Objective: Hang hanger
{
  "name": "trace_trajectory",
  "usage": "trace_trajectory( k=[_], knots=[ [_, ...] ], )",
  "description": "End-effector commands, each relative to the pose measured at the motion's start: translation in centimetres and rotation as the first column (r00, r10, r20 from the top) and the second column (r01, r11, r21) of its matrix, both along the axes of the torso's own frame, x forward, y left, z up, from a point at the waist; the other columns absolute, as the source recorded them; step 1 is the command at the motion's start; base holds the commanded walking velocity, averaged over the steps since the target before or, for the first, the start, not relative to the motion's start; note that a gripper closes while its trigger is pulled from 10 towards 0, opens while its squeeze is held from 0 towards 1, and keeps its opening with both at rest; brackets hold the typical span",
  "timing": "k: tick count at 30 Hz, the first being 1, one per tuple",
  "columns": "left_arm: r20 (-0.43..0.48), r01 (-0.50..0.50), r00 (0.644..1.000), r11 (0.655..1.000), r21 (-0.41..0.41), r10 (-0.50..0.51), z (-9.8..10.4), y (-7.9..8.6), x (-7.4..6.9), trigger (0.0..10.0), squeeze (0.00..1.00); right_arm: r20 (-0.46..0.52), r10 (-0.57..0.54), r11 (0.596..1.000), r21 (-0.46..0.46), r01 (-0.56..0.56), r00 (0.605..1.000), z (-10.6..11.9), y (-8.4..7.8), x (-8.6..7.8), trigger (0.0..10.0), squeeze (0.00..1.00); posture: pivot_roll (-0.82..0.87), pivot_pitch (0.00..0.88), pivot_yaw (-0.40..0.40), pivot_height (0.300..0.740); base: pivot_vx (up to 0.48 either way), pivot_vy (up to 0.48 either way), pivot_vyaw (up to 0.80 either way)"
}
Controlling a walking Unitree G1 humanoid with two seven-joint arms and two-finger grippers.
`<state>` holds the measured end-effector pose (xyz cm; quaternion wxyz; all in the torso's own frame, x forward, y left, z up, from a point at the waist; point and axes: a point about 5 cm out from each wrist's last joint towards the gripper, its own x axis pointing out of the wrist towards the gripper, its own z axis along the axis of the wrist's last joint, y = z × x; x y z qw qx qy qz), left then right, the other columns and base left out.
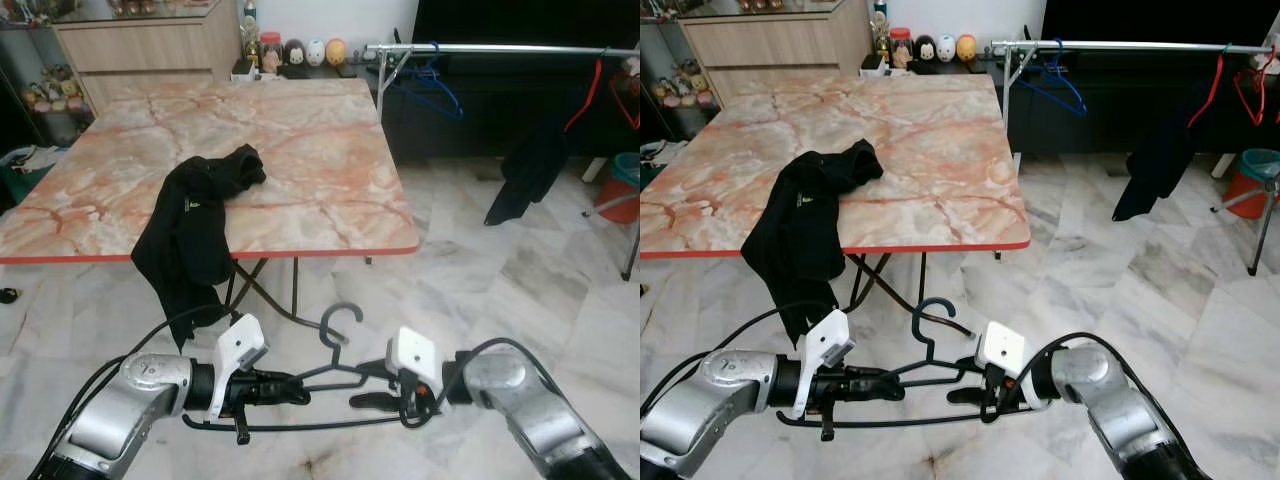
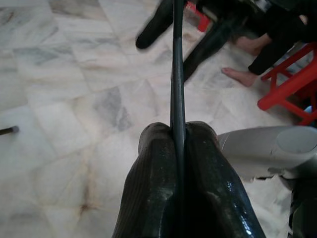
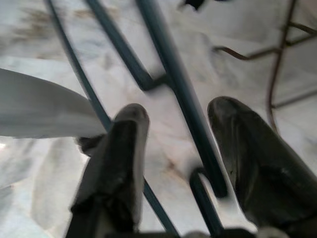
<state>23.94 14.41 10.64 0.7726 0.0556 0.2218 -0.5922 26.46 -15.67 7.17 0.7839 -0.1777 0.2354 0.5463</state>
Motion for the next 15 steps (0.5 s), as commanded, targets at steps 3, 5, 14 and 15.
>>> trace_trajectory(
  k=[3,5,14,15],
  knots=[
    [0.039,0.031,0.999,0.999,0.014,-0.032,0.6,0.0,0.0,0.0,0.00,0.042,-0.068,0.998,-0.012,0.068,0.997,0.0,-0.8,0.9,10.0,1.00,0.05,0.000,-0.003,0.740,0.000,0.000,0.00],
    [0.040,0.043,0.998,0.999,0.018,-0.043,0.6,0.1,-0.1,0.0,0.00,0.053,-0.078,0.997,-0.024,0.079,0.996,-0.2,-1.0,1.1,10.0,0.39,0.04,0.000,-0.004,0.740,0.000,0.000,0.00],
    [0.044,0.076,0.996,0.993,0.090,-0.080,-0.3,0.6,-0.2,0.0,0.00,0.026,-0.046,0.998,0.051,0.045,0.999,-0.2,-0.7,0.8,10.0,0.00,0.04,0.002,-0.004,0.740,0.000,0.000,0.00],
    [0.049,0.074,0.996,0.991,0.110,-0.079,-0.5,0.8,-0.2,0.0,0.00,0.007,-0.018,0.997,0.070,0.018,1.000,-0.1,-0.6,0.4,10.0,0.00,0.04,0.003,-0.004,0.740,0.000,0.000,0.00]
  ],
)
